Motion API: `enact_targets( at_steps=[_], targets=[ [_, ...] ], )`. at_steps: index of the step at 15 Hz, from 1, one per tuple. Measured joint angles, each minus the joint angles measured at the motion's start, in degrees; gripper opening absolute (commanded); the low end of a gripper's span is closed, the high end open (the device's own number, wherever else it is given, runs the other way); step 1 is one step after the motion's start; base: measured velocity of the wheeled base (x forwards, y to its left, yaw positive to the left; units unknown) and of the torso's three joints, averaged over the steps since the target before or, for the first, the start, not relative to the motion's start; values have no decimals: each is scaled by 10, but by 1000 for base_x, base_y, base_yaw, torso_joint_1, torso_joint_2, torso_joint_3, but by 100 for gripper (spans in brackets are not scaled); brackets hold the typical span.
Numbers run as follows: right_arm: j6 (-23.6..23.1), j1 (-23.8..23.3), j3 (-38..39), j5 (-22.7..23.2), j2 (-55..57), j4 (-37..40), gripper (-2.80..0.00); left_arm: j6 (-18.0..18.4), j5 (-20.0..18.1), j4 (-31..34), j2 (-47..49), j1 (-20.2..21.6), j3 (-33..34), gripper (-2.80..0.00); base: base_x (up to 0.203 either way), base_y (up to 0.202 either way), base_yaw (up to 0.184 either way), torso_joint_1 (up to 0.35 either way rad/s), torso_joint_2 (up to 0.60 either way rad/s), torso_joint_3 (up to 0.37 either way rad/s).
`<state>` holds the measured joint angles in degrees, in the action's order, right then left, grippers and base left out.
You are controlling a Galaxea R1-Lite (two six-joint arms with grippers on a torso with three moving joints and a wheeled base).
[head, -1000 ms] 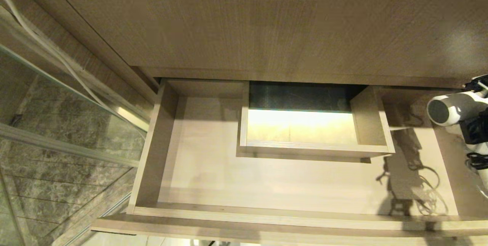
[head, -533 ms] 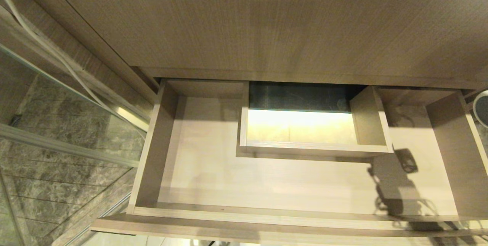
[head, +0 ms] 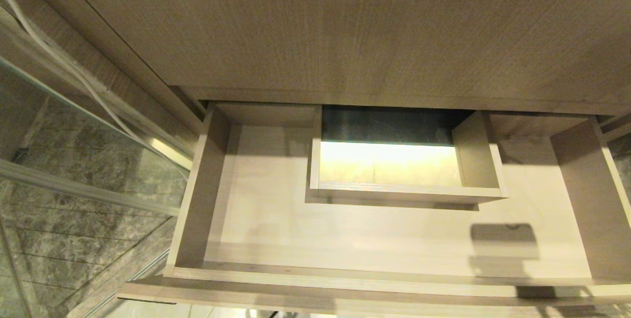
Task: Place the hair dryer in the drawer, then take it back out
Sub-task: Place it on the countertop
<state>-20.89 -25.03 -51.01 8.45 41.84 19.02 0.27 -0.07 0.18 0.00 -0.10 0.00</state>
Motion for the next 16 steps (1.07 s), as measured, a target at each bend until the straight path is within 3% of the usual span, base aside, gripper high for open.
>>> enact_targets(
  at_steps=[4,12,16],
  targets=[
    [-1,1,-27,2,-41,24,-280,0,0,0,0,0,0,-280,0,0,0,51,-60,-14],
    [-1,3,-11,1,-117,40,-280,0,0,0,0,0,0,-280,0,0,0,180,-453,-190],
    [-1,2,-9,1,-136,39,-280,0,0,0,0,0,0,-280,0,0,0,408,-501,-230]
  ],
)
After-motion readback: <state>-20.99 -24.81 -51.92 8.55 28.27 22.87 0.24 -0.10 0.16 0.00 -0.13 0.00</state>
